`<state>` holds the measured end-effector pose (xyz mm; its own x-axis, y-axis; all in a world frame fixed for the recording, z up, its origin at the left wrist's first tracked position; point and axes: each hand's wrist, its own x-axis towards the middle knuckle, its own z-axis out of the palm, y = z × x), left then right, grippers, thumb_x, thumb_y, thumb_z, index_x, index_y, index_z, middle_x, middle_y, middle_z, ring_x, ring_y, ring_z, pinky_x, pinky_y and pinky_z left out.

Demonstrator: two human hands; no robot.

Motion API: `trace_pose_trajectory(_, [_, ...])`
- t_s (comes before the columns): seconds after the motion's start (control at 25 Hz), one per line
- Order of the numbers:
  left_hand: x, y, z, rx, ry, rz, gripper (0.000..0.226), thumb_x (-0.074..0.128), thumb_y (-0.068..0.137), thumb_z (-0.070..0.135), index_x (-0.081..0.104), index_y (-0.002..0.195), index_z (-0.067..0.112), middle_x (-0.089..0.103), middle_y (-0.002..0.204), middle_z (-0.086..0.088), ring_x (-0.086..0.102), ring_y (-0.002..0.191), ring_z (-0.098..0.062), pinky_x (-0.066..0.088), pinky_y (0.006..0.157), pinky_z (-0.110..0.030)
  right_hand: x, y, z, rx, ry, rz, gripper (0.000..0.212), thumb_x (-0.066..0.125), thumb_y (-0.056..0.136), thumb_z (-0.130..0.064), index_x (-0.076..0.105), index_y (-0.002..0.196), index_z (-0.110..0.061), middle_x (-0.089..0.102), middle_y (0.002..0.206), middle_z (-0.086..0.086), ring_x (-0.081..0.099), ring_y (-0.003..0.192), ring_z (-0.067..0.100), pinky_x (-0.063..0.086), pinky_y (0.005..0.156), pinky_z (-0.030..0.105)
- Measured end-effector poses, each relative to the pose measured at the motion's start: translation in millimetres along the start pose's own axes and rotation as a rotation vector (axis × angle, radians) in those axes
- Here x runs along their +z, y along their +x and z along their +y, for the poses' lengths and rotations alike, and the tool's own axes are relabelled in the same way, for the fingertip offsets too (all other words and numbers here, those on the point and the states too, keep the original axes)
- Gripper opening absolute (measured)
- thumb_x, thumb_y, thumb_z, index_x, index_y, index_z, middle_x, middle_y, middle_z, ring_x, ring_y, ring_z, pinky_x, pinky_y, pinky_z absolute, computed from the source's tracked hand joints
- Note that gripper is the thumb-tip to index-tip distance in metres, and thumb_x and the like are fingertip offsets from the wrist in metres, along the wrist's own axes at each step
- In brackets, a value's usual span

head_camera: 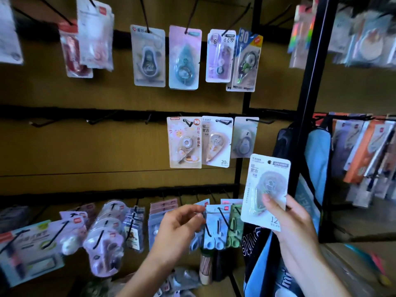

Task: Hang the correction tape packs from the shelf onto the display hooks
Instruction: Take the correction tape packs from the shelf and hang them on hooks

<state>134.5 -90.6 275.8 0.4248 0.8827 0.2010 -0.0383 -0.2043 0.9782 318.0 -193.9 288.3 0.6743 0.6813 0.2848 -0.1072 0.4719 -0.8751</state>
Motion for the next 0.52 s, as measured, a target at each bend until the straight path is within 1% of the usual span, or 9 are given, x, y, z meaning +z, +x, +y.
trace_pose_trajectory(0.12, [-15, -1, -10, -0.036, 0.021, 0.008, 0.015, 0.062, 0.090, 0.013, 0.072, 0.100, 0.020, 0.075, 0.088, -0.005, 0.065, 0.073, -0.007, 0.047, 0.063, -0.013, 22, 3, -2, -0.008, -0.030, -0.063, 0.028, 0.074, 0.078, -0.017, 0.070, 0.104, -0.009, 0.076, 0.105, 0.004, 0.069, 0.107, 0.024, 0.046, 0.103, 0.045])
trace_pose_trajectory(0.2, [-23, -2, -15, -0.053, 0.043, 0.012, 0.015, 0.063, 0.090, 0.016, 0.072, 0.099, 0.024, 0.075, 0.088, 0.000, 0.067, 0.081, -0.012, 0.047, 0.065, -0.015, 42, 7, -5, -0.024, -0.043, -0.113, 0.029, 0.074, 0.079, -0.016, 0.069, 0.106, -0.007, 0.076, 0.105, 0.005, 0.068, 0.107, 0.025, 0.049, 0.098, 0.040])
trace_pose_trajectory(0.24, [-28, -3, -18, -0.057, 0.056, 0.009, 0.015, 0.063, 0.090, 0.017, 0.072, 0.098, 0.026, 0.074, 0.087, 0.001, 0.067, 0.082, -0.013, 0.046, 0.063, -0.014, 51, 10, -7, -0.041, -0.046, -0.135, 0.028, 0.073, 0.081, -0.015, 0.069, 0.107, -0.007, 0.076, 0.105, 0.005, 0.069, 0.107, 0.024, 0.050, 0.095, 0.038])
trace_pose_trajectory(0.32, [-38, -3, -22, -0.055, 0.097, -0.012, 0.016, 0.063, 0.090, 0.017, 0.072, 0.096, 0.029, 0.074, 0.085, 0.000, 0.066, 0.079, -0.014, 0.047, 0.061, -0.013, 68, 18, -16, -0.088, -0.047, -0.170, 0.028, 0.073, 0.083, -0.014, 0.068, 0.109, -0.008, 0.076, 0.105, 0.002, 0.069, 0.105, 0.016, 0.048, 0.094, 0.033])
trace_pose_trajectory(0.36, [-43, -3, -24, -0.058, 0.118, -0.018, 0.016, 0.063, 0.090, 0.017, 0.072, 0.096, 0.030, 0.073, 0.085, -0.002, 0.067, 0.079, -0.017, 0.048, 0.063, -0.016, 75, 21, -20, -0.105, -0.045, -0.183, 0.028, 0.072, 0.083, -0.014, 0.068, 0.110, -0.009, 0.076, 0.106, 0.000, 0.069, 0.106, 0.013, 0.048, 0.095, 0.033])
trace_pose_trajectory(0.44, [-54, -2, -27, -0.077, 0.122, -0.019, 0.015, 0.064, 0.090, 0.018, 0.071, 0.097, 0.030, 0.073, 0.087, -0.004, 0.067, 0.085, -0.024, 0.048, 0.067, -0.023, 86, 30, -25, -0.129, -0.040, -0.196, 0.029, 0.072, 0.084, -0.015, 0.068, 0.111, -0.010, 0.075, 0.109, 0.001, 0.068, 0.109, 0.014, 0.046, 0.103, 0.038])
trace_pose_trajectory(0.52, [-61, -3, -28, -0.087, 0.107, -0.019, 0.015, 0.064, 0.090, 0.018, 0.072, 0.096, 0.029, 0.072, 0.089, -0.006, 0.066, 0.084, -0.023, 0.046, 0.067, -0.024, 91, 40, -29, -0.148, -0.033, -0.164, 0.029, 0.074, 0.082, -0.018, 0.069, 0.110, -0.010, 0.075, 0.109, 0.002, 0.066, 0.112, 0.018, 0.042, 0.109, 0.046])
